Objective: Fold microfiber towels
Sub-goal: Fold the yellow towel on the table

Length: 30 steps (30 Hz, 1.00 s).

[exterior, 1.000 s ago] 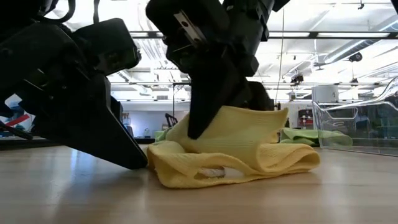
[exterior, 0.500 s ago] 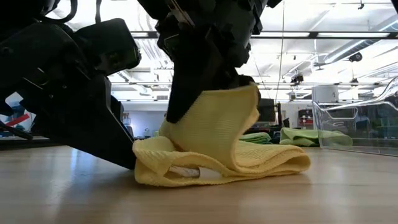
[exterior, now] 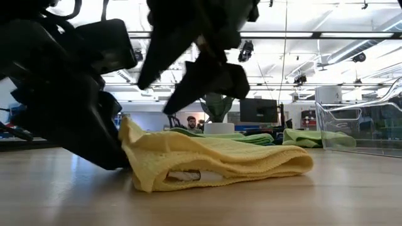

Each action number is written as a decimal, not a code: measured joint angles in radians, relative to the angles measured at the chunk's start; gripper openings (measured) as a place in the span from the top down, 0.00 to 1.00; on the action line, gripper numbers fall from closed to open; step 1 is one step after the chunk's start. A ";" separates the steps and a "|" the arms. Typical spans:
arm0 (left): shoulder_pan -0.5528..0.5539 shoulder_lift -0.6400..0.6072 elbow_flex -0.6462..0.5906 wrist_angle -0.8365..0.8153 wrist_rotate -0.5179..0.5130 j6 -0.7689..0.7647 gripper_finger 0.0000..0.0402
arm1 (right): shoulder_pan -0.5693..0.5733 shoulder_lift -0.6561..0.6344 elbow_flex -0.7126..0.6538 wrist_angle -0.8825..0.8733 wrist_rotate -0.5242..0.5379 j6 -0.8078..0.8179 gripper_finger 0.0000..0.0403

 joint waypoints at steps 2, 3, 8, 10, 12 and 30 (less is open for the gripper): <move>-0.002 -0.031 -0.002 -0.042 0.059 -0.003 0.57 | 0.006 -0.010 0.000 -0.048 0.016 -0.027 0.53; -0.005 -0.053 -0.003 -0.068 0.094 -0.004 0.57 | 0.011 -0.012 0.000 -0.071 0.034 -0.041 0.53; -0.025 -0.184 -0.005 -0.216 0.149 -0.030 0.57 | 0.050 -0.012 -0.006 -0.185 0.125 -0.097 0.53; -0.029 -0.217 -0.005 -0.208 0.044 -0.027 0.57 | 0.063 -0.012 -0.009 -0.206 0.140 -0.110 0.53; -0.029 -0.224 -0.005 -0.172 -0.055 -0.016 0.57 | 0.075 -0.012 -0.011 -0.237 0.149 -0.122 0.53; 0.052 0.075 0.000 0.190 -0.149 0.106 0.57 | 0.100 -0.025 -0.167 -0.340 0.134 -0.152 0.54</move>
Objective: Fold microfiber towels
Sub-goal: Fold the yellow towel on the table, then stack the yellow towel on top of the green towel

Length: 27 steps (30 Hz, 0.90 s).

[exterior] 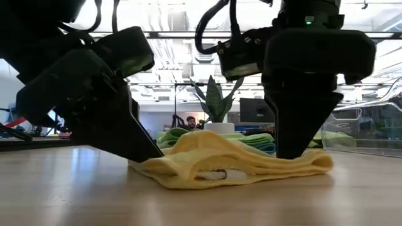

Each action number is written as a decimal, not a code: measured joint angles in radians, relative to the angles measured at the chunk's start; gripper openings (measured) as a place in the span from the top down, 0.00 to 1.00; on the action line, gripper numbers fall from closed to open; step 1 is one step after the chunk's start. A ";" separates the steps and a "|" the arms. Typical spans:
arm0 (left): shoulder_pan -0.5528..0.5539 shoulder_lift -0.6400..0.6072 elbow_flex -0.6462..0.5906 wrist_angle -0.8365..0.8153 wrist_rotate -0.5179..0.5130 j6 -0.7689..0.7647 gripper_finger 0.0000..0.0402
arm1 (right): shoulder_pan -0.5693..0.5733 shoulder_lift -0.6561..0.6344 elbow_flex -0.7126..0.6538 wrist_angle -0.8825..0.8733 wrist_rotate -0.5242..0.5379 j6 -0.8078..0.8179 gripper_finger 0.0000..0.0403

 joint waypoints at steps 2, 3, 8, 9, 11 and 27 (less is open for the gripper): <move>0.000 -0.013 0.000 -0.006 0.007 0.001 0.57 | 0.002 -0.013 0.006 -0.016 0.002 -0.007 0.54; 0.000 -0.026 0.000 -0.013 0.011 0.005 0.57 | 0.002 -0.023 0.009 -0.023 0.003 -0.006 0.54; -0.002 -0.096 0.000 0.018 0.019 0.049 0.57 | 0.000 -0.108 -0.001 -0.015 0.021 0.127 0.54; -0.002 -0.097 0.000 0.028 0.020 0.057 0.57 | -0.001 -0.120 -0.011 -0.014 0.037 0.151 0.54; -0.001 -0.098 0.000 0.038 0.024 0.080 0.57 | -0.001 -0.128 -0.034 -0.013 0.070 0.199 0.54; 0.007 0.023 0.000 0.176 0.032 0.078 0.57 | 0.008 -0.156 -0.264 0.292 0.067 0.495 0.54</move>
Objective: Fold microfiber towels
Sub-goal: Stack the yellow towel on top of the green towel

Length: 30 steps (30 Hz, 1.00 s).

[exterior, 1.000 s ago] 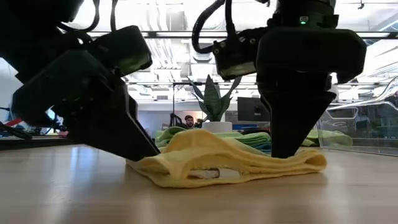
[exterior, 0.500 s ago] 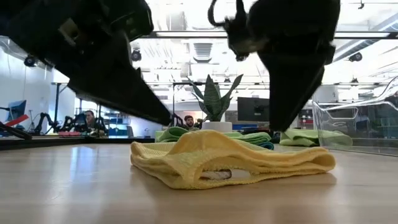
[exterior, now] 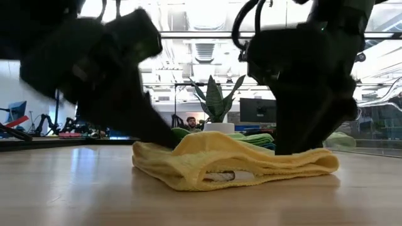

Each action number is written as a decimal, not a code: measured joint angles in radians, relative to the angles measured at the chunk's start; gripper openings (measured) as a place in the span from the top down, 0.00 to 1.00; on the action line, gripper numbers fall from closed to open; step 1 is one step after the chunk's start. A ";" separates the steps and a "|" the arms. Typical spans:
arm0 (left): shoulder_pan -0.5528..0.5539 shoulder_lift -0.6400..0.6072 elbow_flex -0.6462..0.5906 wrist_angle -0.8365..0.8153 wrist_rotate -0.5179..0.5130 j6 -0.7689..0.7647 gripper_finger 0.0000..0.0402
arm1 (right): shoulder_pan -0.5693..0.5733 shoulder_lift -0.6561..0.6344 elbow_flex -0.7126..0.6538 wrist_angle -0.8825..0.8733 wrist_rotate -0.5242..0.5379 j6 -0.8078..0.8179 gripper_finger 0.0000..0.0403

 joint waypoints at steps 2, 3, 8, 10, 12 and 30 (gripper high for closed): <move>0.000 0.030 0.004 0.011 0.029 0.000 0.57 | 0.001 0.001 -0.009 0.012 0.002 0.027 0.54; -0.001 0.043 0.005 0.022 0.036 0.003 0.57 | 0.000 0.000 -0.011 0.015 0.002 0.035 0.54; -0.001 0.086 0.010 0.037 0.078 0.003 0.57 | -0.015 -0.003 0.006 0.008 0.002 -0.005 0.54; -0.001 0.087 0.010 0.030 0.084 0.002 0.57 | -0.029 -0.005 0.010 0.010 0.006 -0.028 0.54; -0.001 0.085 0.009 0.027 0.087 0.002 0.57 | -0.046 -0.008 0.012 0.012 0.011 -0.049 0.54; -0.003 -0.014 -0.003 -0.039 0.021 0.167 0.57 | -0.090 0.024 0.048 -0.034 -0.112 -0.191 0.94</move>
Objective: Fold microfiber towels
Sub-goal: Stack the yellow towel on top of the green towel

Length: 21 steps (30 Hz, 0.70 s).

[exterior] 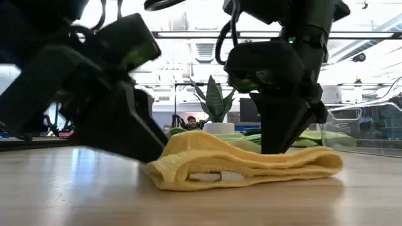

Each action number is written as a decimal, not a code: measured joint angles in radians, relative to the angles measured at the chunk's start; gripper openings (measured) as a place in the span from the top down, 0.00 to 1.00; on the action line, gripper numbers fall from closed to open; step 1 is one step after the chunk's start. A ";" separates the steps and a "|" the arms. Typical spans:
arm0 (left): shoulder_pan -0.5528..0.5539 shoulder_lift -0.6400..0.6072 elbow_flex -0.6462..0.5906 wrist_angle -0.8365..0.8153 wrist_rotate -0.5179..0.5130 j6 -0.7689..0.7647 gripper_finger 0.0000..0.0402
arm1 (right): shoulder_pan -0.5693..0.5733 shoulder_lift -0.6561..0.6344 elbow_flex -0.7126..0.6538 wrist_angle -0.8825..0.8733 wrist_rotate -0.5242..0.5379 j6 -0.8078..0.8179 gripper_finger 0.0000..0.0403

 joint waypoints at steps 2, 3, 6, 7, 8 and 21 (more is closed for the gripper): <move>0.000 -0.051 0.002 -0.026 -0.008 0.020 0.57 | -0.006 0.002 0.042 -0.108 -0.011 -0.089 0.96; 0.000 -0.084 0.003 -0.063 -0.014 0.023 0.57 | -0.006 0.003 0.070 -0.169 -0.008 -0.142 0.97; 0.000 -0.169 0.003 -0.184 -0.055 0.016 0.57 | -0.009 0.002 0.163 -0.321 0.038 -0.344 0.97; 0.001 -0.195 0.002 -0.228 -0.080 0.017 0.57 | -0.009 0.002 0.193 -0.380 0.065 -0.429 0.97; 0.001 -0.221 0.001 -0.263 -0.107 0.020 0.57 | -0.009 0.002 0.218 -0.427 0.095 -0.517 0.98; 0.008 -0.364 -0.006 -0.431 -0.364 0.042 0.57 | -0.073 -0.001 0.363 -0.554 0.553 -1.590 0.98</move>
